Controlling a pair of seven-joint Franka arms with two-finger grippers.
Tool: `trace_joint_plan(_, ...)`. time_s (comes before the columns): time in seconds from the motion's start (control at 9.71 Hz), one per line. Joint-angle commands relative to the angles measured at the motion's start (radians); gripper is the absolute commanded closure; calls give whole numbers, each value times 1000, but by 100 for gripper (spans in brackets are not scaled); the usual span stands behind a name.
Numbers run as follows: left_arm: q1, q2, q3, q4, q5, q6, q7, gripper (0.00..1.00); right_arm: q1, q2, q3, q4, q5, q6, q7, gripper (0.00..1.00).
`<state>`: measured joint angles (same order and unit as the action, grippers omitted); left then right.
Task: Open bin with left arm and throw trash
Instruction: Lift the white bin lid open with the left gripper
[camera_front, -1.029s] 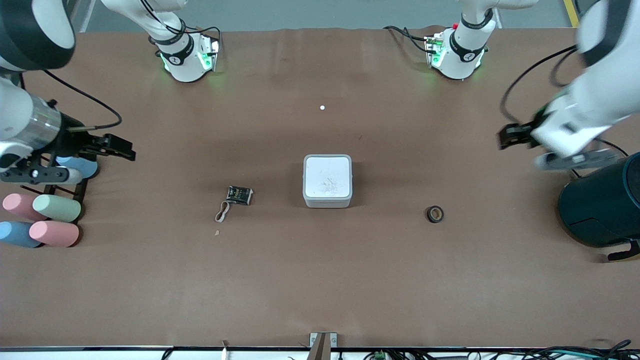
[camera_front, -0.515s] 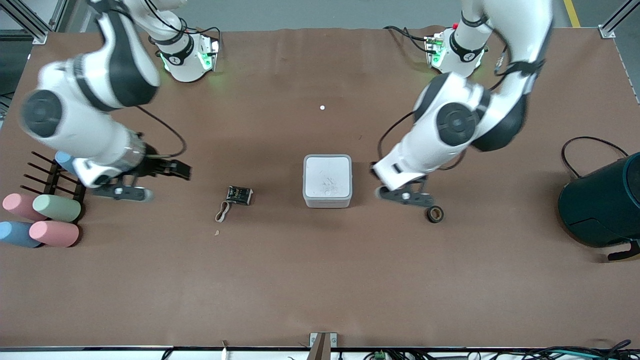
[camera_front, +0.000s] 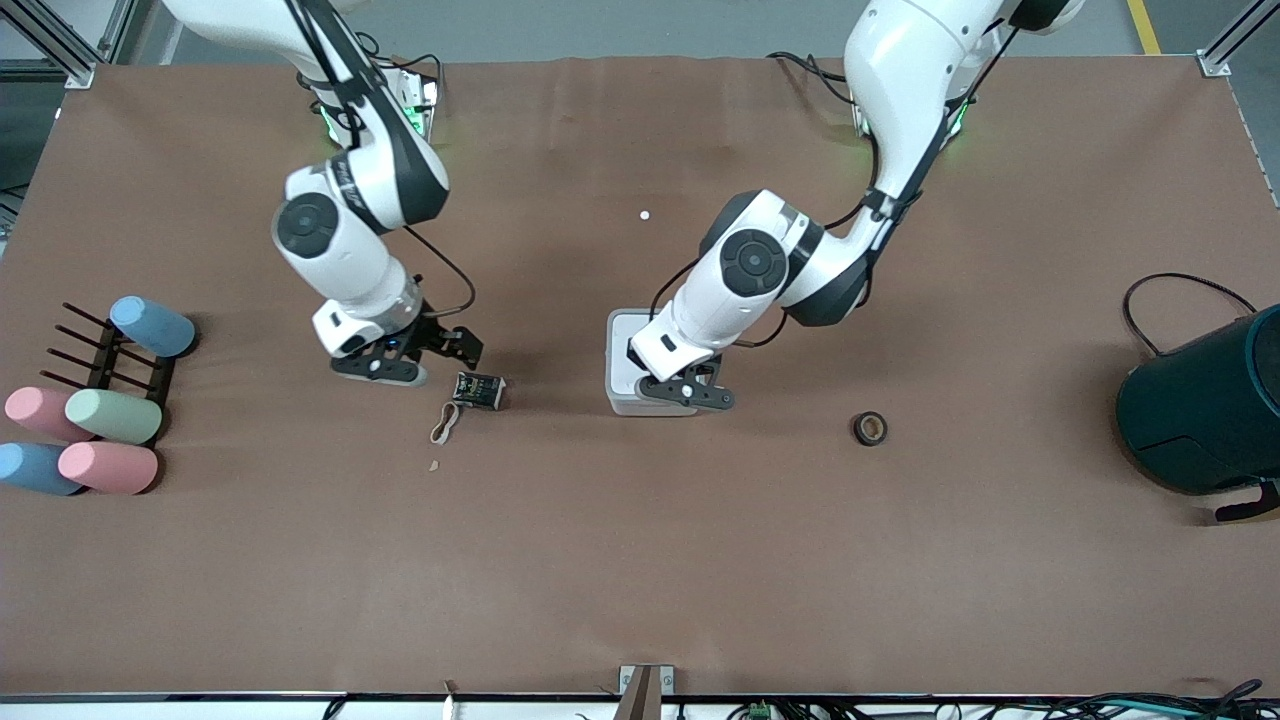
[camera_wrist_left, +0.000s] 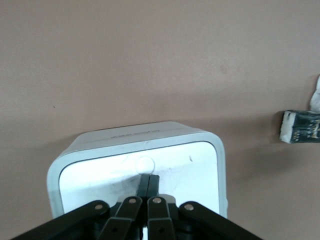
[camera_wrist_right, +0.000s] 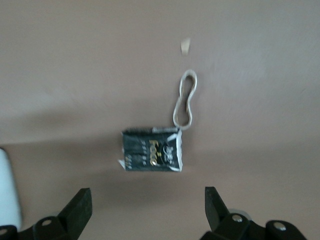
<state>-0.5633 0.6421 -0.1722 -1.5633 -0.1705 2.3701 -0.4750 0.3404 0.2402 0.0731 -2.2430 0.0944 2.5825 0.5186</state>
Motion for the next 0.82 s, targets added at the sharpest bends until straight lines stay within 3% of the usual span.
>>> trace_joint_plan(0.0, -15, 51, 10, 9, -3, 35, 1, 100, 49, 72, -6, -6, 4, 80, 47, 1)
trace_joint_plan(0.21, -1, 41, 16, -6, 8, 28, 1, 100, 74, 122, -9, -3, -8, 128, 49, 1)
trace_joint_plan(0.41, 51, -80, 31, 20, 44, -246, 4, 100, 71, 122, -13, 11, -39, 128, 41, 1)
trace_joint_plan(0.51, 104, -123, 28, 23, 133, -344, 12, 99, 63, 122, -15, 23, -66, 127, 41, 1)
trace_joint_plan(0.72, 179, -137, 28, 17, 254, -413, 65, 89, 63, 137, -32, 46, -80, 122, 40, 1)
